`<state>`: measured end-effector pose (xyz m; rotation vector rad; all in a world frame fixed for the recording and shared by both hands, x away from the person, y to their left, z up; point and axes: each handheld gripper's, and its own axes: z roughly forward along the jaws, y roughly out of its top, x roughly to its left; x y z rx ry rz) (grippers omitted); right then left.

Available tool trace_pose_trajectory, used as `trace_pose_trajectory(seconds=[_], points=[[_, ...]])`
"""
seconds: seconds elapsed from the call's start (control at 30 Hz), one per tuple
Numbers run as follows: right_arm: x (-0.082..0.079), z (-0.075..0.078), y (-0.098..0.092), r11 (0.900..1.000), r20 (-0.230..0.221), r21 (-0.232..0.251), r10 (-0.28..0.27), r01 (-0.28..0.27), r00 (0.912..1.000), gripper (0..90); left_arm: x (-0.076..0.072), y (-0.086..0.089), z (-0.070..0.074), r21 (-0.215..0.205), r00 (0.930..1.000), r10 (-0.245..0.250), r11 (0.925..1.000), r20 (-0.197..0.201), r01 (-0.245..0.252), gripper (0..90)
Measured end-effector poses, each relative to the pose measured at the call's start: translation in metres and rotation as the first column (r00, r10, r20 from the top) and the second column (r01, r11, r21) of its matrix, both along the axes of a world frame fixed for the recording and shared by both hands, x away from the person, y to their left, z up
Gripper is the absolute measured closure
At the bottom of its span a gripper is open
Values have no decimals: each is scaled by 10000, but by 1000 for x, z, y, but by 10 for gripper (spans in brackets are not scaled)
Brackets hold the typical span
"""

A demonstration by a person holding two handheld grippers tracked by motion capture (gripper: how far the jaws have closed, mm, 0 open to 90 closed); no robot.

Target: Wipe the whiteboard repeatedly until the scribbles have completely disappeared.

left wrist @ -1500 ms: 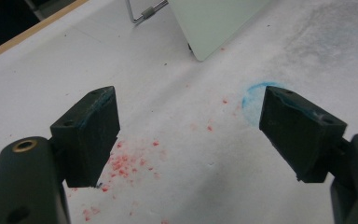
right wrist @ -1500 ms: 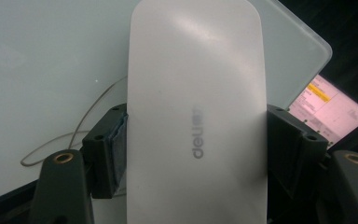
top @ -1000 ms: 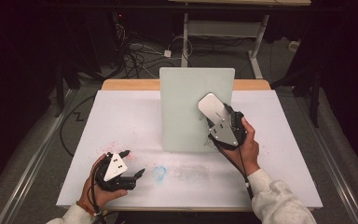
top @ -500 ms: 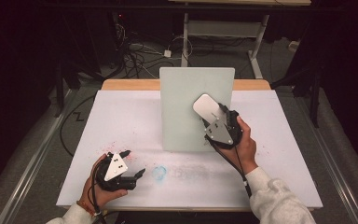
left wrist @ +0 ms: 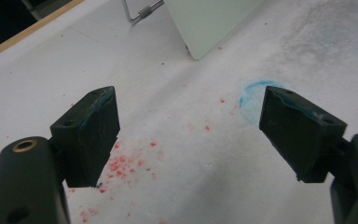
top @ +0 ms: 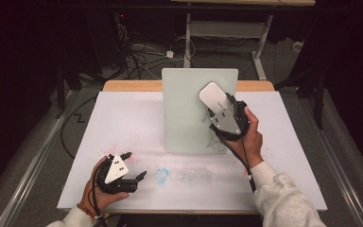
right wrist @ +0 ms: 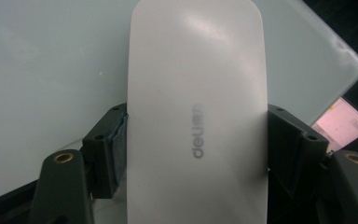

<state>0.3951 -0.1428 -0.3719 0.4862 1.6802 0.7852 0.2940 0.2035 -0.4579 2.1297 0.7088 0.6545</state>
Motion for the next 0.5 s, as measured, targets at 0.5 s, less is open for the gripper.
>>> trace_pose_trajectory(seconds=[0.5], points=[[-21, -49, -13, 9909, -579, -1293, 313, -385, 9978, 311, -1, 0, 1, 104, 10000, -10, 9999, 20, 10, 194]])
